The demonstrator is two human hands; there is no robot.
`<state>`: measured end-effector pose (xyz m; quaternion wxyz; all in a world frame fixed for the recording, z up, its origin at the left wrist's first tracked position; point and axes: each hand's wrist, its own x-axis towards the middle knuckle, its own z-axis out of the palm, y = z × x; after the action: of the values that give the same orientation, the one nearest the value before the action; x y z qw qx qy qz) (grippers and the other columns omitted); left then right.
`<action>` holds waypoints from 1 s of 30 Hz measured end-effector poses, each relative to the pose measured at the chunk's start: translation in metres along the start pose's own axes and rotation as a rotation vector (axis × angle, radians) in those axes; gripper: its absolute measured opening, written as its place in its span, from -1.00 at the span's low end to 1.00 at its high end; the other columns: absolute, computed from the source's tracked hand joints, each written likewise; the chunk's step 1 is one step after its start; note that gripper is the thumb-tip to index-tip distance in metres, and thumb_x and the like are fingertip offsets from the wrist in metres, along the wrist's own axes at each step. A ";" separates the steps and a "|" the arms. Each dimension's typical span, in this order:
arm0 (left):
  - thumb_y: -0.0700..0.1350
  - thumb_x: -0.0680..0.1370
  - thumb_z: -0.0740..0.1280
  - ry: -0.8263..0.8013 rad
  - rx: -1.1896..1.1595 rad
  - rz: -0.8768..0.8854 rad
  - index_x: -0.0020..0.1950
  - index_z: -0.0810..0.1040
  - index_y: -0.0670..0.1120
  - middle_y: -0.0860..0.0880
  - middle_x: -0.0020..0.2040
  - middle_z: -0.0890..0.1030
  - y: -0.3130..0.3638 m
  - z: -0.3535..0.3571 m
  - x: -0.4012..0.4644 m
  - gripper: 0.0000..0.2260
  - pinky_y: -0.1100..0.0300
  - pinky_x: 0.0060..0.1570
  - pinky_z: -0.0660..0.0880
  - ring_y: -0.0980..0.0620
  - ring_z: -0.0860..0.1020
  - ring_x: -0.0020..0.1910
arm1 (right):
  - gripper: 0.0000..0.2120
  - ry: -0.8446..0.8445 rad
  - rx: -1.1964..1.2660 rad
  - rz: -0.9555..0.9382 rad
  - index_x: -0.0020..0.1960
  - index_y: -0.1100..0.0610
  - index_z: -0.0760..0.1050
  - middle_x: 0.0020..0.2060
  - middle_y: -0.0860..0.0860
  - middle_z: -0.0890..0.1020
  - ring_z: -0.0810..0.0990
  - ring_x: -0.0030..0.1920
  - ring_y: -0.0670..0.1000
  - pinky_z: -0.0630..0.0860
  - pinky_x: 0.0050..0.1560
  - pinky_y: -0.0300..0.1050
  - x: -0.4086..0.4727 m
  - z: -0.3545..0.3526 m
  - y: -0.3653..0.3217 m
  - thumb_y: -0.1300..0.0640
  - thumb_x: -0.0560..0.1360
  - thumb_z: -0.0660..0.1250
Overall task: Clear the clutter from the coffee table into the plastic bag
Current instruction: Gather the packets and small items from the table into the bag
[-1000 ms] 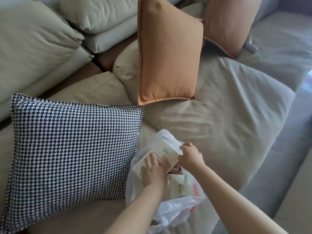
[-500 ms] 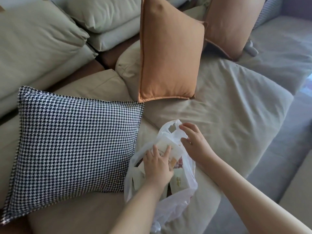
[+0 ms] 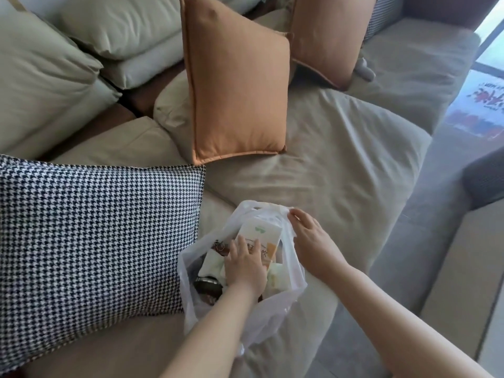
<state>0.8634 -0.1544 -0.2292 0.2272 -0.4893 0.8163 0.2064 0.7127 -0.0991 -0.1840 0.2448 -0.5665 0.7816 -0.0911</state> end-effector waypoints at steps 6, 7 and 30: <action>0.03 0.62 0.10 0.004 0.029 0.018 0.49 0.21 -0.04 -0.16 0.49 0.22 0.018 -0.008 -0.013 -0.56 -0.02 0.40 0.22 -0.16 0.19 0.47 | -0.45 -0.026 0.067 0.080 0.52 0.06 0.09 0.55 0.02 -0.01 0.01 0.54 0.07 0.22 0.45 0.04 -0.019 -0.011 -0.002 0.25 0.56 0.11; -0.01 0.62 0.10 0.020 0.050 0.037 0.44 0.28 -0.04 -0.13 0.43 0.32 0.022 -0.010 -0.017 -0.62 -0.01 0.35 0.27 -0.13 0.27 0.42 | -0.45 -0.036 0.066 0.098 0.51 0.04 0.09 0.55 0.03 -0.01 0.01 0.54 0.08 0.21 0.45 0.05 -0.024 -0.014 -0.001 0.23 0.56 0.13; 0.14 0.57 0.14 -0.082 0.520 0.677 0.36 0.40 -0.02 -0.08 0.30 0.50 0.312 0.060 -0.127 -0.58 0.03 0.28 0.28 -0.11 0.43 0.30 | -0.45 -0.107 0.085 0.666 0.50 0.09 0.11 0.46 0.04 0.24 0.16 0.49 0.08 0.15 0.44 0.08 -0.285 -0.006 0.228 0.20 0.53 0.10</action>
<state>0.6484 0.1044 -0.1696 0.2945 -0.1115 0.9461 0.0760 0.5864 0.2431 -0.1948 0.3254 -0.2733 0.9052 -0.0089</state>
